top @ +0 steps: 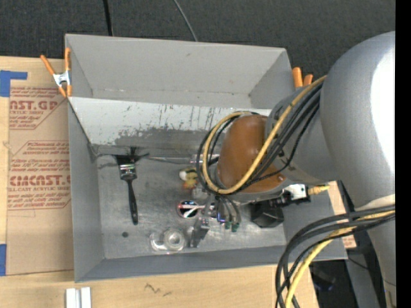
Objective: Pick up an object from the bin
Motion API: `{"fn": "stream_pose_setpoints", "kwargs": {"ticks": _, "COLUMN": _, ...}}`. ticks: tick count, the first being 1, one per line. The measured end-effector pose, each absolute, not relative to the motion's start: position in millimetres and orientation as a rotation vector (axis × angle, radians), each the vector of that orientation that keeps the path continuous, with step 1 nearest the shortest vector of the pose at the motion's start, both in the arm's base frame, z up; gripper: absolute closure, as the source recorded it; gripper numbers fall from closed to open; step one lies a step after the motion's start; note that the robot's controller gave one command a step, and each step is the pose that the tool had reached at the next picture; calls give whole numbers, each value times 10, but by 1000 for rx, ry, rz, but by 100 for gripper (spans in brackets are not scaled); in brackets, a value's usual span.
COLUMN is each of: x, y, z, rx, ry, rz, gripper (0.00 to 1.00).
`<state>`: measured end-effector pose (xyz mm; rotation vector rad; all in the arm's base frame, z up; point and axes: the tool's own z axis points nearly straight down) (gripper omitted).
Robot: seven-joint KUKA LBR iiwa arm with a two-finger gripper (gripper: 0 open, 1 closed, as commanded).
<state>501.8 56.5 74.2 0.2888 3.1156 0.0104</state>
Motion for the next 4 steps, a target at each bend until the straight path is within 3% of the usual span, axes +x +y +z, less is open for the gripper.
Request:
{"fn": "stream_pose_setpoints", "kwargs": {"ticks": 1, "x": 5604, "y": 390, "z": 752, "rx": 474, "ry": 3095, "rz": 3, "gripper": 100}}
{"fn": "stream_pose_setpoints", "kwargs": {"ticks": 2, "x": 5604, "y": 390, "z": 752, "rx": 474, "ry": 3095, "rz": 3, "gripper": 100}}
{"fn": "stream_pose_setpoints", "kwargs": {"ticks": 3, "x": 5548, "y": 386, "z": 1274, "rx": 483, "ry": 3110, "rz": -1, "gripper": 100}}
{"fn": "stream_pose_setpoints", "kwargs": {"ticks": 4, "x": 5618, "y": 724, "z": 1341, "rx": 540, "ry": 3081, "rz": 6, "gripper": 100}}
